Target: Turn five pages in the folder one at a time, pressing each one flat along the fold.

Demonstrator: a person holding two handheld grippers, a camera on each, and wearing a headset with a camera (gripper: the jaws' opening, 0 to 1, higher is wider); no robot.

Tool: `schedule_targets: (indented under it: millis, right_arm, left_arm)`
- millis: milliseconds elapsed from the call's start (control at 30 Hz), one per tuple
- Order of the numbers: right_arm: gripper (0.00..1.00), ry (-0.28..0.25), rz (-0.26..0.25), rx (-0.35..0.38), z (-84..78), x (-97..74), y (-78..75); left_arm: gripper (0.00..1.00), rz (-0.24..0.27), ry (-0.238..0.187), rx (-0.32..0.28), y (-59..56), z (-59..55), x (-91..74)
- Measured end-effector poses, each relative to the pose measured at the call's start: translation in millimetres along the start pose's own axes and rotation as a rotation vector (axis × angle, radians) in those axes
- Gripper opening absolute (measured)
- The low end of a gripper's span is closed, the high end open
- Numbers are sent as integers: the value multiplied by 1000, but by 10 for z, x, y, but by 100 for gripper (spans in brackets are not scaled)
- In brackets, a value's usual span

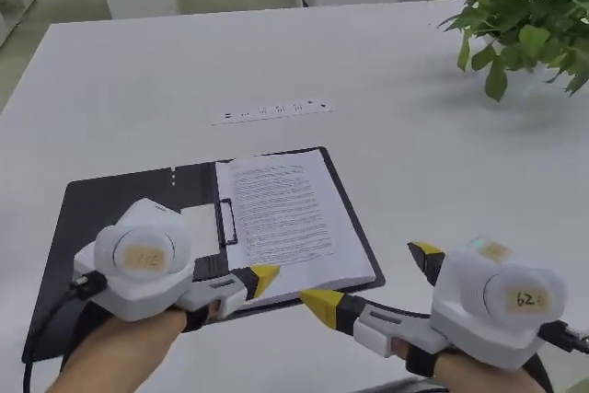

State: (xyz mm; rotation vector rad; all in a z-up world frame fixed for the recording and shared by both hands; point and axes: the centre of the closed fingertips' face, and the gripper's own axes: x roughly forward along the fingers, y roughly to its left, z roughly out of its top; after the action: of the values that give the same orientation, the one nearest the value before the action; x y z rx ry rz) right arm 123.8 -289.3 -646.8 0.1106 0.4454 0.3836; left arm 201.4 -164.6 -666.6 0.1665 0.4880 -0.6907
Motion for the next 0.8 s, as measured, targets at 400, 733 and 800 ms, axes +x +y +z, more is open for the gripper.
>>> schedule_targets:
  millis: [400, 733, 800]
  right_arm:
    - [98, 18, -26, -15, -53, -37, -80]
    - [97, 47, -41, -8, -135, -9, -143]
    - [97, 56, -42, -7, -152, 1, -156]
  left_arm:
    - [91, -78, 38, 32, -252, -55, 355]
    - [89, -115, 57, 31, -353, -131, 658]
    - [89, -124, 64, 31, -392, -157, 720]
